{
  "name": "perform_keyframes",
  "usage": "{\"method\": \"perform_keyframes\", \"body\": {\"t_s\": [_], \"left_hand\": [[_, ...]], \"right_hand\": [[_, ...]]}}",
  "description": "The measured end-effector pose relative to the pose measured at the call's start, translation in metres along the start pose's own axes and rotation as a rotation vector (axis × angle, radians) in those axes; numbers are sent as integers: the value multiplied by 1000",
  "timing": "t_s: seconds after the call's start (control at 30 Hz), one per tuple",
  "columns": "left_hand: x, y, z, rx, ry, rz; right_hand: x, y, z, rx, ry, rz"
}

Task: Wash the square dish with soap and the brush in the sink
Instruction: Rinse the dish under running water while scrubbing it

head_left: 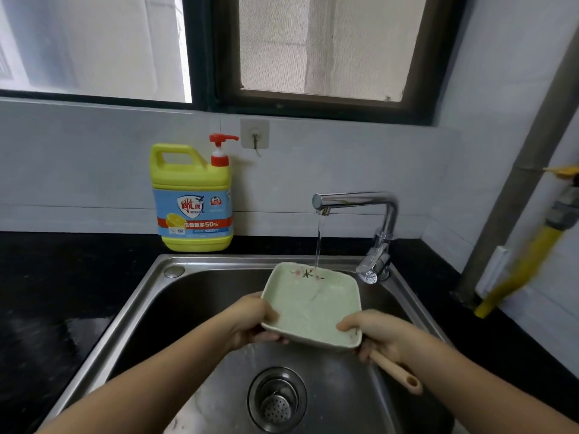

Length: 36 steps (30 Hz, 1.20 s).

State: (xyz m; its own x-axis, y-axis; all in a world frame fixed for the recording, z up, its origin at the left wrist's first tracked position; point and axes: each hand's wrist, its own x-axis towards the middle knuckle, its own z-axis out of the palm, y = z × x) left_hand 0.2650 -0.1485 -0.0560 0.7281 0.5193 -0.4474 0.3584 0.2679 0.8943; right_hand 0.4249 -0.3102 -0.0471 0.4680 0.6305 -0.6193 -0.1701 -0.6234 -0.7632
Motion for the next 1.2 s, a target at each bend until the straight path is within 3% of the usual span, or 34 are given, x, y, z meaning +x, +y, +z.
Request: {"method": "perform_keyframes", "body": {"t_s": [0.1, 0.3, 0.5, 0.97, 1.2], "left_hand": [[0, -6, -8, 51, 26, 103], [-6, -15, -11, 47, 101, 142], [-4, -13, -7, 50, 212, 114], [-12, 37, 1, -460, 13, 75], [-24, 65, 39, -659, 47, 38]], "right_hand": [[4, 10, 6, -52, -27, -93], [3, 3, 27, -227, 217, -440], [9, -13, 37, -471, 387, -549], [8, -5, 30, -1095, 772, -799], [9, 0, 24, -1131, 908, -1013]]}}
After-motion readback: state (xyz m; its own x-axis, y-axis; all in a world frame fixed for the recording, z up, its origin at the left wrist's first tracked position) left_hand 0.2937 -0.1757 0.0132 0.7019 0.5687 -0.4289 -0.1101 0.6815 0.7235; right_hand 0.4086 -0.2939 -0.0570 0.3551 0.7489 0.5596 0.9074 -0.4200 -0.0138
